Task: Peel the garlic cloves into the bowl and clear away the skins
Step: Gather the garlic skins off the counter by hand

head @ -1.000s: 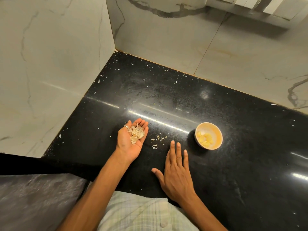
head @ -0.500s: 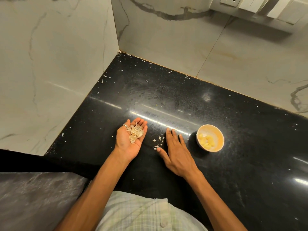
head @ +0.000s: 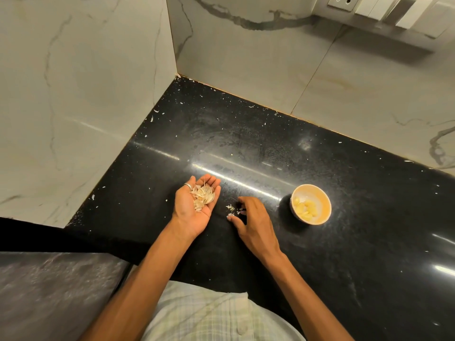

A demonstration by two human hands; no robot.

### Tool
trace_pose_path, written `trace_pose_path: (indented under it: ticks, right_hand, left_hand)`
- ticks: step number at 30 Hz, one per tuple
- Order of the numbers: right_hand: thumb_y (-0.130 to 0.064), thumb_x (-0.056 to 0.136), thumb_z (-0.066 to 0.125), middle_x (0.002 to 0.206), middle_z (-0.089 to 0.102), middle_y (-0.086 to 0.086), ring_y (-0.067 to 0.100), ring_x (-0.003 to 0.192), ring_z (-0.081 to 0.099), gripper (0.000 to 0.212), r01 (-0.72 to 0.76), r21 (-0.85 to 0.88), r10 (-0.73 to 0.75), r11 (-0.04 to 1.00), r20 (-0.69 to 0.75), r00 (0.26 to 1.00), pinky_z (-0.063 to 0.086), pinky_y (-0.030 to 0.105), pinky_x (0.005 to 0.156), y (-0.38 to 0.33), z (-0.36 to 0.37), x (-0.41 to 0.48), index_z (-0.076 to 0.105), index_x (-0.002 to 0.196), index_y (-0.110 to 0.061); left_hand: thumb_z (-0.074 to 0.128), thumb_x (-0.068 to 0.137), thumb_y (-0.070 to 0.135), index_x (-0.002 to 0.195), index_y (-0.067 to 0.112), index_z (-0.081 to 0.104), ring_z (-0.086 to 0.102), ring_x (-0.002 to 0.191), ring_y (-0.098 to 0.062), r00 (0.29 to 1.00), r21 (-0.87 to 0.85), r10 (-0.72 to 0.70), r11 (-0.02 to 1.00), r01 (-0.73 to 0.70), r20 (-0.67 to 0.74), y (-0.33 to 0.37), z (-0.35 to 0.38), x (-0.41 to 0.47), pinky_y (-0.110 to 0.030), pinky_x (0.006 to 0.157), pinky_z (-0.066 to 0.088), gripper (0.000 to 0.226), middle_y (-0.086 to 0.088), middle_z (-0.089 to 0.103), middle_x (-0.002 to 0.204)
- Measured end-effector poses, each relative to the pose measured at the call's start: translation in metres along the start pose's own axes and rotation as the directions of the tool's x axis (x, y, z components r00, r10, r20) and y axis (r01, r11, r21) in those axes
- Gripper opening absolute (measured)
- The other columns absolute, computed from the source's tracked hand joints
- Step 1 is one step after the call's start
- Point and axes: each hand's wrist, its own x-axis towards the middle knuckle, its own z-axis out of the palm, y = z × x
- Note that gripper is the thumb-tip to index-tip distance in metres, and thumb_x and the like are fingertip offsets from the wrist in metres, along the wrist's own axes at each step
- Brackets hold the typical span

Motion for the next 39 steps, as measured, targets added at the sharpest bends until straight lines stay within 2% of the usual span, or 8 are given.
trace_pose_path:
  ticks: [3,8,14,21,27,31,33,39]
  right_hand:
    - [-0.017,0.093,0.071,0.111,0.062,0.003,0.016,0.099,0.061,0.027,-0.031,0.062,0.034,0.998,-0.051,0.998,0.055,0.037,0.088,-0.011,0.006,0.017,0.061,0.117,-0.009]
    - [-0.005,0.089,0.07,0.109,0.07,0.003,0.016,0.098,0.067,0.026,-0.023,0.1,0.034,0.995,-0.105,0.994,0.056,0.033,0.09,-0.008,-0.01,0.027,0.07,0.115,-0.009]
    - [-0.001,0.086,0.065,0.11,0.065,0.004,0.02,0.1,0.064,0.03,-0.087,-0.016,0.088,0.996,0.054,0.995,0.055,0.039,0.091,0.007,-0.015,0.013,0.068,0.114,-0.01]
    - [-0.001,0.091,0.062,0.104,0.063,0.005,0.02,0.097,0.06,0.018,-0.081,0.015,0.081,0.997,0.021,0.996,0.052,0.035,0.086,-0.02,0.001,0.028,0.066,0.107,-0.007]
    - [0.003,0.088,0.066,0.108,0.069,0.003,0.017,0.101,0.064,0.027,-0.022,0.005,0.022,1.0,0.006,1.0,0.041,0.012,0.086,-0.011,-0.016,0.041,0.072,0.111,-0.009]
    - [-0.006,0.092,0.065,0.126,0.065,0.003,0.023,0.118,0.057,0.032,0.179,-0.122,-0.16,0.976,0.149,0.976,0.049,0.032,0.098,-0.01,-0.007,0.042,0.068,0.123,-0.01]
    - [-0.011,0.094,0.064,0.133,0.061,0.004,0.025,0.124,0.053,0.033,0.264,-0.2,-0.222,0.944,0.208,0.953,0.054,0.04,0.095,-0.01,0.0,0.041,0.066,0.127,-0.01]
    - [-0.007,0.095,0.061,0.122,0.067,0.006,0.026,0.114,0.059,0.023,0.31,-0.288,-0.257,0.906,0.207,0.944,0.058,0.038,0.078,-0.014,0.003,0.03,0.074,0.114,-0.009]
  left_hand:
    - [0.041,0.107,0.032,0.11,0.002,0.067,0.07,0.106,-0.024,1.0,-0.001,0.007,1.0,-0.007,0.001,0.001,0.002,-0.001,-0.035,0.089,0.059,0.04,-0.011,0.076,0.099]
    - [0.042,0.107,0.033,0.109,0.003,0.068,0.072,0.102,-0.023,1.0,-0.011,0.01,1.0,-0.01,0.008,0.007,0.001,-0.001,-0.034,0.089,0.059,0.04,-0.01,0.075,0.099]
    - [0.041,0.107,0.033,0.108,0.003,0.067,0.072,0.1,-0.023,1.0,-0.028,0.009,1.0,-0.009,0.004,0.006,0.0,0.001,-0.032,0.086,0.06,0.04,-0.01,0.075,0.097]
    - [0.041,0.107,0.032,0.11,0.003,0.067,0.071,0.104,-0.023,1.0,0.006,-0.002,1.0,0.002,-0.004,0.001,0.0,0.0,-0.034,0.091,0.058,0.039,-0.01,0.076,0.098]
    - [0.041,0.107,0.032,0.109,0.002,0.067,0.075,0.095,-0.023,1.0,-0.009,0.006,1.0,-0.006,-0.002,0.004,0.002,-0.003,-0.035,0.09,0.058,0.04,-0.011,0.076,0.098]
    - [0.041,0.107,0.032,0.111,0.002,0.067,0.072,0.103,-0.024,1.0,-0.012,0.008,1.0,-0.009,-0.013,0.005,0.003,-0.004,-0.035,0.093,0.058,0.04,-0.011,0.077,0.099]
    - [0.04,0.108,0.032,0.112,0.002,0.067,0.069,0.109,-0.025,1.0,-0.007,0.004,1.0,-0.004,-0.015,0.003,0.003,-0.005,-0.035,0.096,0.055,0.04,-0.012,0.077,0.099]
    - [0.04,0.108,0.032,0.113,0.001,0.067,0.068,0.11,-0.025,1.0,-0.01,0.007,1.0,-0.007,-0.021,0.004,0.001,-0.003,-0.035,0.095,0.054,0.04,-0.012,0.077,0.099]
